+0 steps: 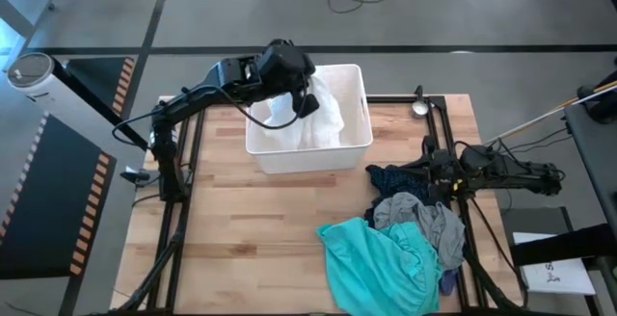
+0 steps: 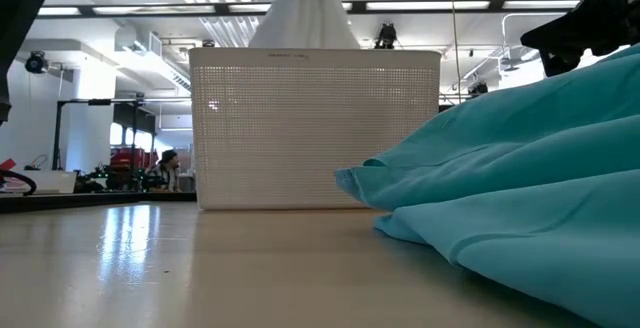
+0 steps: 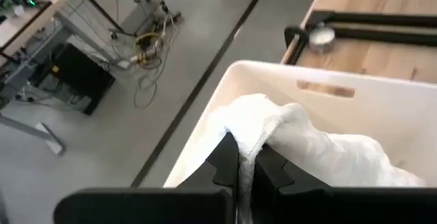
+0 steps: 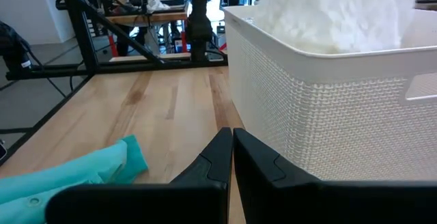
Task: Sort clothes
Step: Put the white shirt into the white laundry bin
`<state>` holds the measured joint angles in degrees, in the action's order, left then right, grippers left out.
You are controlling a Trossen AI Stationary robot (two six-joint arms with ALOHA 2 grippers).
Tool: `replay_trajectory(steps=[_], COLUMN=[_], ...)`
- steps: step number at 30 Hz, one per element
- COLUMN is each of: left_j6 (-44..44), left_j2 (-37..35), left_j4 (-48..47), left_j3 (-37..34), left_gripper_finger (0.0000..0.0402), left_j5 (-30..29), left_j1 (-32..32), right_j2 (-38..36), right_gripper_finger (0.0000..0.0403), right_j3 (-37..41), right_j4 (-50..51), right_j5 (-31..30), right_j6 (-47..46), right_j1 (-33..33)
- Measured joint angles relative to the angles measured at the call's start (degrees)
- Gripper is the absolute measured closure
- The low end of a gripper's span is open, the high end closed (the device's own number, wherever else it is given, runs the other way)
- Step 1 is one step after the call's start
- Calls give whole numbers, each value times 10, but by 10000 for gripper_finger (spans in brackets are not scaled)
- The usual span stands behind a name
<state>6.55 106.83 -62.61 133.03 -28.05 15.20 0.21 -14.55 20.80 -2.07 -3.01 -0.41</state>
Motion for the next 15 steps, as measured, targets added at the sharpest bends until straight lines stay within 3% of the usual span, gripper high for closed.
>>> replay_trajectory(steps=[10,13,15], left_j6=[2,1,0], left_j2=[2,2,2], left_j4=[18,46,70], left_j3=[-129,-173,-197], left_gripper_finger=[401,401,401], left_j5=[8,59,126], left_j1=[21,36,48], right_j2=[0,0,0], right_gripper_finger=[403,403,403], right_j3=[0,0,0], right_j4=[0,0,0], right_j5=[0,0,0], right_j6=[0,0,0], right_j1=[0,0,0])
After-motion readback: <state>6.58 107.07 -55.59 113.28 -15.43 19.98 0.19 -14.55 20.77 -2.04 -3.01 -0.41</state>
